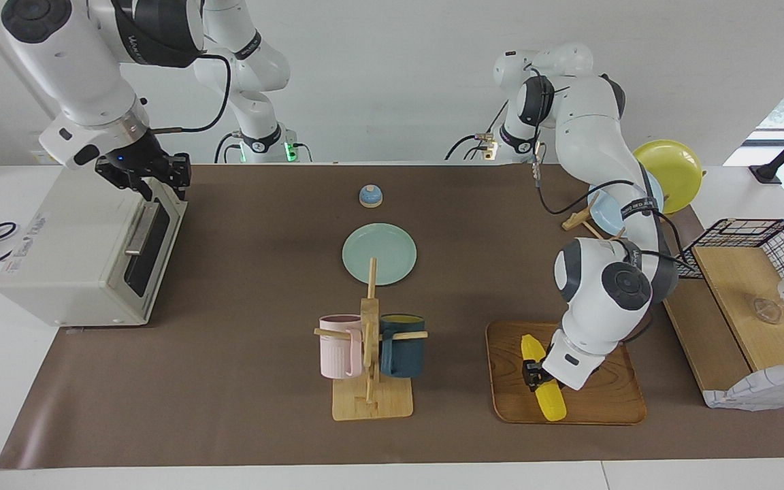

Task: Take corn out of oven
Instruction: 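Carry the corn with the left gripper onto the wooden tray, then open the left gripper to release the corn on the tray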

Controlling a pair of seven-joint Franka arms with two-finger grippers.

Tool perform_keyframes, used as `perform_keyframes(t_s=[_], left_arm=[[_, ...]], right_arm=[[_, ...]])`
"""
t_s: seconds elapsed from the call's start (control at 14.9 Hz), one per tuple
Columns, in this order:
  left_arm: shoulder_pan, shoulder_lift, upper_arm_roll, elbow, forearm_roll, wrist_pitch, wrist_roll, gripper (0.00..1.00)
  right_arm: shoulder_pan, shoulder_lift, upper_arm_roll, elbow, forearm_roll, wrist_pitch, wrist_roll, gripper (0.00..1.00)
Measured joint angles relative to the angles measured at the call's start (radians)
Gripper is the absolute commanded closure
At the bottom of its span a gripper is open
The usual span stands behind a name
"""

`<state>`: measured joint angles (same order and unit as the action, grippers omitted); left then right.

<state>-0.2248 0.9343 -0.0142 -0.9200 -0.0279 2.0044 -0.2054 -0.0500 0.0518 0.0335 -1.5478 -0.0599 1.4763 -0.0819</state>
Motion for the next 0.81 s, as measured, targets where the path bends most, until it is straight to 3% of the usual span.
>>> perform_keyframes(t_s=[0.07,0.13,0.6,0.81], left_arm=[[0.0,0.0,0.001,0.0,0.0,0.002,0.001,1.0],[0.001,0.0,0.002,0.0,0.001,0.002,0.003,0.01],[0.006,-0.005,0.003,0.007,0.003,-0.039,0.014,0.0],[0.014,-0.067,0.003,0.004,0.003,-0.105,0.016,0.0]], right_arm=[[-0.001,0.0,0.0,0.009,0.001,0.0,0.0,0.0],[-0.002,0.0,0.0,0.022,0.005,-0.003,0.0,0.0],[0.019,-0.016,-0.004,0.02,0.012,-0.007,0.0,0.0],[0.016,-0.072,-0.005,-0.039,0.012,0.007,0.0,0.0]])
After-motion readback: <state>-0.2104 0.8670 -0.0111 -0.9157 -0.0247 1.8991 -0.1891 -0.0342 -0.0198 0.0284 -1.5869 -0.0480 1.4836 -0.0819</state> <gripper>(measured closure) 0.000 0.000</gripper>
